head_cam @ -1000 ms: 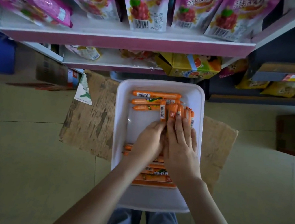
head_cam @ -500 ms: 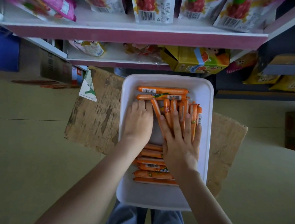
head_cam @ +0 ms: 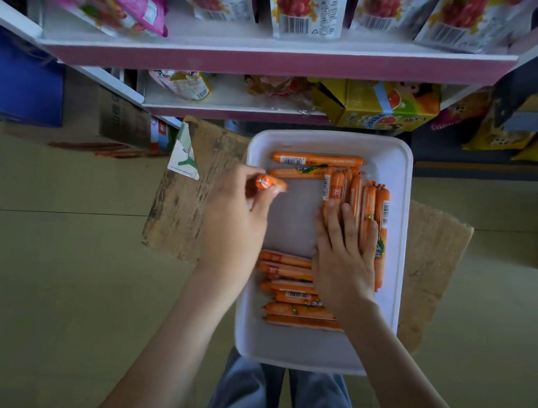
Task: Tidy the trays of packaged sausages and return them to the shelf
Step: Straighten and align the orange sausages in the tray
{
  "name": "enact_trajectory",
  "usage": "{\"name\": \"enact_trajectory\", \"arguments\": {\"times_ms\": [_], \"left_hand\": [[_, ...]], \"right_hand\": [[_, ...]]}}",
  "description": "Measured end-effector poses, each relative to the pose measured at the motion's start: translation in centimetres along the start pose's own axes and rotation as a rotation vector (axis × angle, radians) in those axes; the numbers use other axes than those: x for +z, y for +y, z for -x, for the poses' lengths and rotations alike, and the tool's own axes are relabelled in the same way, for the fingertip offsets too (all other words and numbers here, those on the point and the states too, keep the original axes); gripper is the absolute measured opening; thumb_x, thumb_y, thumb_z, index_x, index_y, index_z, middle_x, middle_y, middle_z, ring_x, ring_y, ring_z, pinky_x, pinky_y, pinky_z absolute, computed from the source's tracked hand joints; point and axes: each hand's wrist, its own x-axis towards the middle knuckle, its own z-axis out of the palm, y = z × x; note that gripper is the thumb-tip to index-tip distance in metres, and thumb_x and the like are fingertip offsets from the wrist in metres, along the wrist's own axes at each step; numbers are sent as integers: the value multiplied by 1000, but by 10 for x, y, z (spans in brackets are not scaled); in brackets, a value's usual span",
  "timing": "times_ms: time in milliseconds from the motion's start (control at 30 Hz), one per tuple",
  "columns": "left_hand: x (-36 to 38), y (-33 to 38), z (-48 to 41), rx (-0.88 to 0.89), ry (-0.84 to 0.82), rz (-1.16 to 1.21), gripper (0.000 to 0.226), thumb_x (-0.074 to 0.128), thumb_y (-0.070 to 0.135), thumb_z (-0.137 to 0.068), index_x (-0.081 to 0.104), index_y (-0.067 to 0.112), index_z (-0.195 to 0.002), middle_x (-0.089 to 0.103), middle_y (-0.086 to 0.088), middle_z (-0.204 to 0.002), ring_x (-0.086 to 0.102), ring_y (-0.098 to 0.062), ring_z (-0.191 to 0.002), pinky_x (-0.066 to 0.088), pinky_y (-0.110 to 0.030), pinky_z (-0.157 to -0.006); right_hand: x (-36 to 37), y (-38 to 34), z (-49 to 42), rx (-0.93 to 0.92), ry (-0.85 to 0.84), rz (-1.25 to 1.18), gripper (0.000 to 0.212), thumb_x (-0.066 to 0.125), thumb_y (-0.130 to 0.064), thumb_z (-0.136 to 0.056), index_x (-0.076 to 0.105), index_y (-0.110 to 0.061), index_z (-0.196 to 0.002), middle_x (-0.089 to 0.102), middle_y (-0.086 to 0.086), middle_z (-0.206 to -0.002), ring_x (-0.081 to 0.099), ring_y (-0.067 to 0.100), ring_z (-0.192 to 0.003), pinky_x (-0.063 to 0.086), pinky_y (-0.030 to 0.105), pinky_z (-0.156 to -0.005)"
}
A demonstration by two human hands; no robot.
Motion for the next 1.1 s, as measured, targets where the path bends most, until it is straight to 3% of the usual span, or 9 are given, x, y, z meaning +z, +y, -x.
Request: {"name": "enact_trajectory", "arguments": {"times_ms": [100,167,267,367,433,567,700,900,1100], "left_hand": [[-19,-4,2,-138,2,290,11,63,19,-91,61,17,-101,66,14,-92,65,-1,-87,51,-16,-79],[-30,0,3,-190,-65,405,11,59,16,-93,60,24,-101,66,24,-90,64,1,-93,48,-15,-80],[-52,21,4,-132,-115,423,16,59,17,-93,62,28,-104,66,22,-90,63,3,-88,46,-15,-77],[-78,50,3,-151,-142,591,15,58,19,-92,63,26,-105,68,7,-94,66,-15,-94,54,-39,-86],[-99,74,1,-242,-127,796,13,57,14,-94,62,22,-103,67,2,-92,67,-22,-93,55,-42,-84],[-147,126,-1,-489,-77,1176,7,50,6,-96,56,9,-96,68,-5,-82,70,-19,-76,57,-30,-72],[-188,161,12,-574,-110,1246,11,50,12,-97,58,7,-92,70,-6,-78,71,-18,-73,58,-28,-70],[-239,207,34,-588,-203,1430,21,43,18,-100,59,4,-96,71,-12,-84,71,-19,-75,59,-29,-70],[-269,234,44,-461,-203,1560,26,39,25,-101,57,6,-104,73,-9,-84,71,-18,-80,59,-30,-72]], "right_hand": [[-13,-3,-3,14,-74,-155,62,35,-28,-94,18,-19,-153,3,3,-161,-9,24,-147,-16,47,-115],[-36,-3,-5,35,-125,-436,64,41,-28,-98,9,-26,-153,-5,-2,-161,-18,15,-145,-11,45,-118],[-103,-5,-5,85,-135,-999,60,49,-26,-98,18,-41,-148,25,-17,-149,11,-9,-135,16,19,-113],[-170,-6,5,43,-98,-1088,49,54,-20,-96,39,-36,-140,48,-13,-128,41,-6,-115,28,-1,-89],[-203,-1,12,52,-52,-1007,36,56,-16,-95,55,-25,-131,57,-6,-112,50,2,-96,34,2,-78],[-273,14,35,178,67,-1147,25,55,-9,-95,64,-31,-91,64,-7,-81,56,-3,-67,42,18,-67],[-350,13,76,103,168,-1351,30,55,-3,-94,63,-26,-110,68,2,-91,65,9,-83,53,25,-76],[-425,-1,121,58,362,-1489,17,53,-1,-94,56,-12,-80,65,-3,-65,59,7,-61,49,18,-61],[-454,-9,128,131,447,-1688,23,46,-5,-98,52,-12,-77,61,-1,-65,56,13,-62,47,25,-64]]}}
